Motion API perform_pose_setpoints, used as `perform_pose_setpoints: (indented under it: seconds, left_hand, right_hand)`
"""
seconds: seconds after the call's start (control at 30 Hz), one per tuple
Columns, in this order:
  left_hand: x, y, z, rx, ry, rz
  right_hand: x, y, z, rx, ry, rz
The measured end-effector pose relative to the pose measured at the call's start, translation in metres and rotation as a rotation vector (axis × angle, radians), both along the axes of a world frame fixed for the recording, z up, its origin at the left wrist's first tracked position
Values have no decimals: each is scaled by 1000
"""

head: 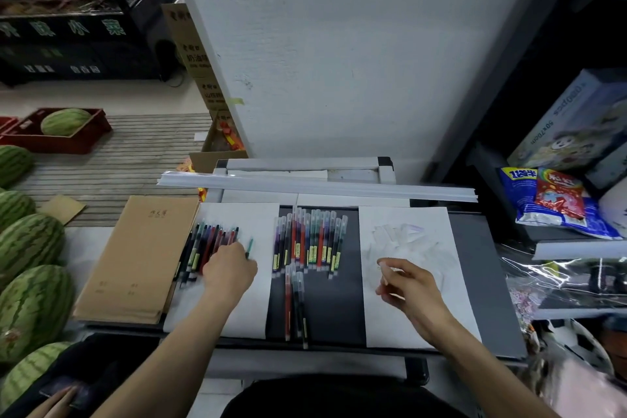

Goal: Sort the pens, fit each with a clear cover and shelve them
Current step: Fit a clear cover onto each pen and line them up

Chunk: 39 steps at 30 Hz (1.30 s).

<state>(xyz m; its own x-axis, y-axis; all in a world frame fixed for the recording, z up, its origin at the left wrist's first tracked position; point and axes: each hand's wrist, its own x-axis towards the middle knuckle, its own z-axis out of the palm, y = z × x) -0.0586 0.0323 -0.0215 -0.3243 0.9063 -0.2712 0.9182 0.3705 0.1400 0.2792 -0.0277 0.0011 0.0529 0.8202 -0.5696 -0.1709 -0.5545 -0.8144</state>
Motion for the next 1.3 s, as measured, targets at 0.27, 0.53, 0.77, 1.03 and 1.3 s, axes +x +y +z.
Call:
perform_pose_setpoints:
  seconds: [0.27, 0.53, 0.77, 1.03, 1.3]
  left_hand:
    - [56, -40, 37, 137, -682, 93]
    - [109, -85, 73, 109, -1093, 106]
    - [119, -97, 86, 152, -1050, -5]
    - [122, -95, 78, 155, -1029, -10]
    - [124, -89, 79, -63, -1367, 227]
  right_hand:
    - [-28, 9, 31, -79, 456, -162]
    - [-55, 10, 65, 3, 503, -166]
    - [-56, 3, 78, 75, 417, -136]
    - [-62, -1, 72, 126, 308, -39]
    - [-69, -2, 59, 140, 267, -5]
